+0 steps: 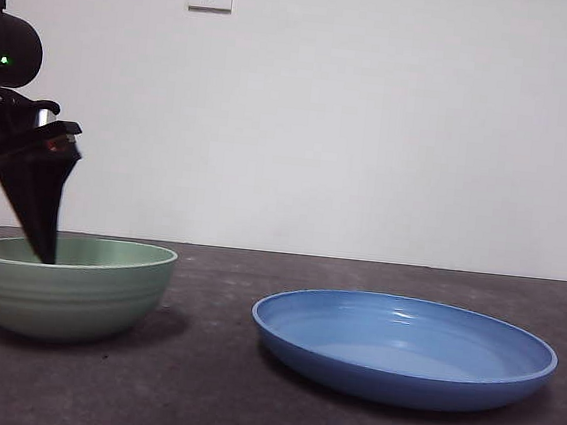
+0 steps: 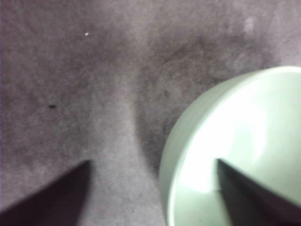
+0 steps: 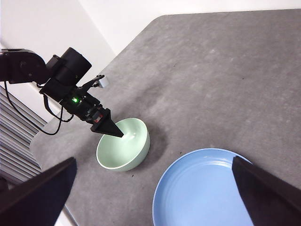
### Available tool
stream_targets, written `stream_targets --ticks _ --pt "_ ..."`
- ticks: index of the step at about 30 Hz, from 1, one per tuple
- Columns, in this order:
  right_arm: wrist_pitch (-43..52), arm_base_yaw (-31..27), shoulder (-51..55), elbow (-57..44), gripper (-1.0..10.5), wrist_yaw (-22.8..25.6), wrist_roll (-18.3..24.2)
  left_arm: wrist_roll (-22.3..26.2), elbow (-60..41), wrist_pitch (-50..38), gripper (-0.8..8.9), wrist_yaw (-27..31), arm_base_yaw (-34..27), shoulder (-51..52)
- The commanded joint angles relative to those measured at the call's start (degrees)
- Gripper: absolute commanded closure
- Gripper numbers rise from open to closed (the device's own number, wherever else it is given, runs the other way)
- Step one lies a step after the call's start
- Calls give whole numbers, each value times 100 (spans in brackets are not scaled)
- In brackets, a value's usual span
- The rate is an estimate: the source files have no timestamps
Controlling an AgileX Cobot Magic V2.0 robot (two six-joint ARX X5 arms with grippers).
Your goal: Place the green bowl on the blue plate
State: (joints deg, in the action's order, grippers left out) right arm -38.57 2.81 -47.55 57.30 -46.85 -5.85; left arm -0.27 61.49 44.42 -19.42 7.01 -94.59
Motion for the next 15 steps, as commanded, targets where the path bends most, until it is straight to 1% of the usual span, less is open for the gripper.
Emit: stream_targets --ticks 1,3,5,9,11,15 --pt "33 13 -28 107 315 -28 2 94 116 -42 605 11 13 -103" --pt "35 13 -28 107 315 -28 2 92 116 -35 686 11 13 -103" --pt "35 13 -28 107 314 -26 4 92 116 -37 735 9 13 -103" --pt "35 13 -28 107 315 -24 4 92 116 -44 742 9 13 -103" --pt "37 13 -28 107 315 -24 4 87 118 -35 804 9 15 -103" --pt "35 13 -28 107 314 -26 4 35 122 -31 806 9 31 -103"
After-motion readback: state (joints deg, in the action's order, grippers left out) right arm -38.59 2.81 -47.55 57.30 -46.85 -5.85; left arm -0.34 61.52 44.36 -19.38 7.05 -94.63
